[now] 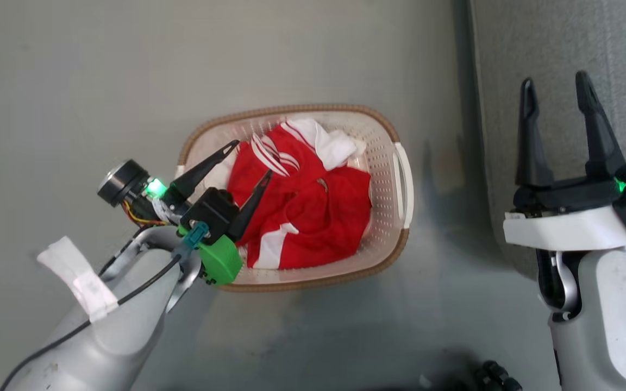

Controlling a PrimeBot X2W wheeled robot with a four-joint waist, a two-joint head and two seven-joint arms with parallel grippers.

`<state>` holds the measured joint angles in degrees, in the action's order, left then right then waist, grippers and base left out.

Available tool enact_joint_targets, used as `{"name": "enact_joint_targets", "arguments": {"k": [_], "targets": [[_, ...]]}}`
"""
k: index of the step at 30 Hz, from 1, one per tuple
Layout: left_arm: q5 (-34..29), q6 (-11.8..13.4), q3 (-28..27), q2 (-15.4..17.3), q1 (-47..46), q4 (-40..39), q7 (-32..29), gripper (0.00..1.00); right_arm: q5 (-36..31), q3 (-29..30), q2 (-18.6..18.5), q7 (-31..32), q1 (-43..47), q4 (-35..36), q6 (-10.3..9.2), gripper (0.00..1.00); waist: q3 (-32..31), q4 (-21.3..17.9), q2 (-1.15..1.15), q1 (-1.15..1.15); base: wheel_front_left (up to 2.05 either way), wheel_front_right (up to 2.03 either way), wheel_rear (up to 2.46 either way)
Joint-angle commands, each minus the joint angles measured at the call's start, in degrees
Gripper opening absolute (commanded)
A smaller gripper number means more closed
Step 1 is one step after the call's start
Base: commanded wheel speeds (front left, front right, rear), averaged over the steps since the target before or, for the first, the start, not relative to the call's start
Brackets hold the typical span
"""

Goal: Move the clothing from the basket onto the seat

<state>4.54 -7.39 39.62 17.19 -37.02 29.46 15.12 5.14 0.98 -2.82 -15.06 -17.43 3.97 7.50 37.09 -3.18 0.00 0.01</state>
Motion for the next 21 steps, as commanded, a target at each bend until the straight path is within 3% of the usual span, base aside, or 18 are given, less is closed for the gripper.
{"name": "enact_joint_targets", "arguments": {"k": [1,9,21], "targets": [[-0.97,-0.14,1.26,1.11,-2.34,0.92,0.06,1.00,0.53,-0.51,-0.12,-0.18,-1.78,0.88,-0.02,1.00,9.84,-3.17,0.00,-0.01,0.00,0.00,0.00],[-2.73,-0.14,9.95,3.76,-8.93,4.69,0.06,1.00,0.64,-2.50,-0.11,-0.18,-5.65,5.86,-0.02,1.00,15.54,-5.54,0.00,-0.01,0.00,0.00,0.00],[-7.07,0.37,14.92,5.81,-16.19,9.56,0.06,1.00,2.37,-4.59,-0.10,-0.18,-7.07,11.09,-0.02,1.00,20.63,-8.82,0.00,-0.01,0.00,0.00,0.00]]}}
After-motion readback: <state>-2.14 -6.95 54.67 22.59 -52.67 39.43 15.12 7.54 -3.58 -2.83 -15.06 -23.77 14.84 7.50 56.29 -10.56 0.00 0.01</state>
